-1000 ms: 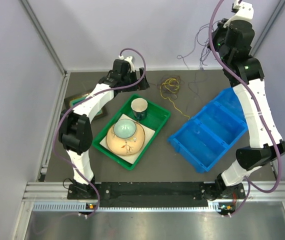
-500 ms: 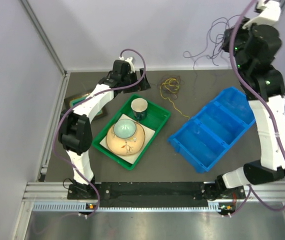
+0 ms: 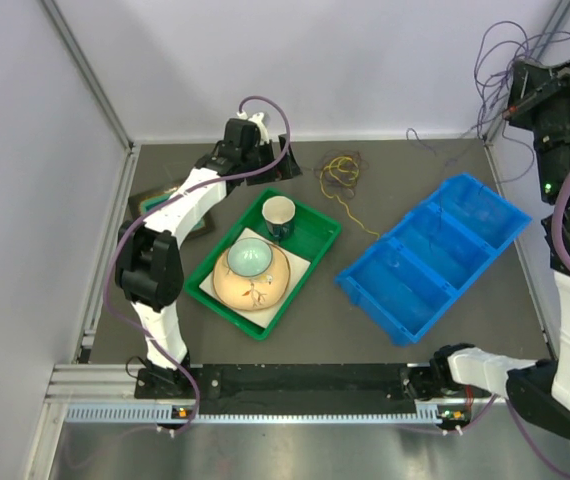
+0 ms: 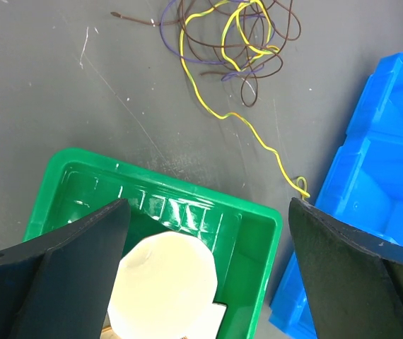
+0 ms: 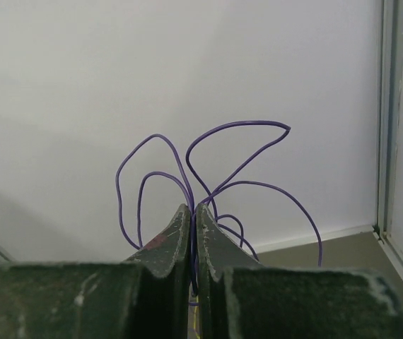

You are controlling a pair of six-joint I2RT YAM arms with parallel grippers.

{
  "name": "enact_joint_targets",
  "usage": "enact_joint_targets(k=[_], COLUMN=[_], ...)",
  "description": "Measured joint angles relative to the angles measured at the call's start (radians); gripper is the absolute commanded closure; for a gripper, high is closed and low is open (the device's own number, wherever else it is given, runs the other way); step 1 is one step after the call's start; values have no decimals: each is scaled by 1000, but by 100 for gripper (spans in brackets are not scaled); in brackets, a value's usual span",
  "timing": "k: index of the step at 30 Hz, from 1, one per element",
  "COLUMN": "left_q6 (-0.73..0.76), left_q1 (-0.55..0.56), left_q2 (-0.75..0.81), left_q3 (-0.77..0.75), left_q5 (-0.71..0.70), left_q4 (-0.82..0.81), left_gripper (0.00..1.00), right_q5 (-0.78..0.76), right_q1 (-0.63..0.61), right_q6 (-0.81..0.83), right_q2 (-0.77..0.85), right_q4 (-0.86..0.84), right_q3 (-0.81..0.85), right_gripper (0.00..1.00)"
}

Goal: Untangle the cables

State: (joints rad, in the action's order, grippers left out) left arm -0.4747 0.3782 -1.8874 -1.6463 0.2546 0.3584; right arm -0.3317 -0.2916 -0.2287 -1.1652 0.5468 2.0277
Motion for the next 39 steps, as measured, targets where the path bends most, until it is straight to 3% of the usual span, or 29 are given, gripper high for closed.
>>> enact_joint_targets(k=[9,22,39], left_q6=[-18,-20,-21], left_q1=[0,0,0], left_q2=[7,42,43], left_q3=[47,78,95], left_q5=[18,18,46], left_q4=[-6,-6,1], left_gripper=[1,1,1], right_q5=[54,217,350], right_q1=[0,0,0], right_q6=[-15,-143,-275], right_q2=[80,203,376], right_q4=[31,106,166], right_q3=[-134,-511,-474], right_gripper=[100,100,100])
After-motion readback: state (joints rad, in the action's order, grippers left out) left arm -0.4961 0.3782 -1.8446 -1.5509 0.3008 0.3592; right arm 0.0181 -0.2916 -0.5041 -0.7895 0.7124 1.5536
